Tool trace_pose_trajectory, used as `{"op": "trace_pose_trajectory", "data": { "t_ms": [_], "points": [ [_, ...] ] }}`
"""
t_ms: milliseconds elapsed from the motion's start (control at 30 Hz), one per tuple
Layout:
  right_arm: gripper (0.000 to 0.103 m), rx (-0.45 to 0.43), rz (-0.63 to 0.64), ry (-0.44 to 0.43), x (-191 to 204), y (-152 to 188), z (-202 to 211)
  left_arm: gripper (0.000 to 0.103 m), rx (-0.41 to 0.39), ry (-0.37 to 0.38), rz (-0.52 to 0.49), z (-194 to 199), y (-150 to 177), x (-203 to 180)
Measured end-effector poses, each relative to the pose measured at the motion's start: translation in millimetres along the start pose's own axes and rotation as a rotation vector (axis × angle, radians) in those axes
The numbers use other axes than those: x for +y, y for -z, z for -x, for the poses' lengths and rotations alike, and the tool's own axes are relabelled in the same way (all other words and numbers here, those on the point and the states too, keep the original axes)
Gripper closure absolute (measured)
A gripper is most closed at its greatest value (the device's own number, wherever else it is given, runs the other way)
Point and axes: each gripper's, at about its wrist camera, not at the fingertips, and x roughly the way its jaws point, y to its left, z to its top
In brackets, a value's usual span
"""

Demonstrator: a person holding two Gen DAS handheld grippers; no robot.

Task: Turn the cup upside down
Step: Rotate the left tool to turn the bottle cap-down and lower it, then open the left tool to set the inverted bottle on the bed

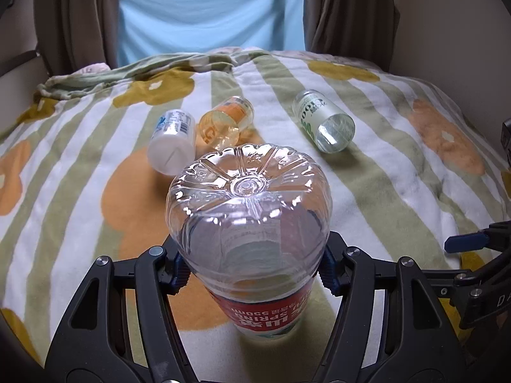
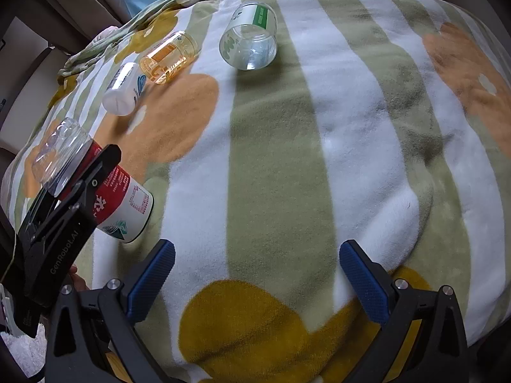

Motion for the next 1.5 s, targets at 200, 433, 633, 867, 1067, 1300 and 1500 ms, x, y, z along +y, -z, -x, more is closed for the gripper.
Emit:
{"op": "trace_pose_trajectory", "data": {
  "t_ms": [200,433,633,867,1067,1300,1500],
  "points": [
    [0.0,0.005,0.008,0.007,1.4,-0.4,2.8,0.008,0.067,0.077,0.035,12.0,6.5,-0.4],
    [0.0,0.009,0.025,0.026,1.6,1.8,2.9,0.0,0.088,0.06,0.076,21.4,7.9,11.5],
    [0.0,-0.007,0.021,0.043,6.0,1.3,7.0,0.0,0.1,0.05,0.084,27.2,2.8,19.8],
    [0.0,-0.027,-0.041,0.01,8.0,-6.7,23.7,0.0,0.122,0.045,0.088,44.0,-11.6,28.6],
    [0.0,-0.081,0.036,0.07,32.1,-18.9,61.2,0.0,0.149,0.02,0.118,71.5,-39.3,41.9],
    [0.0,-0.174,0.069,0.088,64.9,-43.2,134.3,0.0,0.122,-0.031,0.19,139.2,-96.5,71.0],
    [0.0,-0.303,0.095,0.086,100.4,-68.1,223.0,0.0,0.071,-0.098,0.201,213.5,-159.1,97.6]
  ]
}}
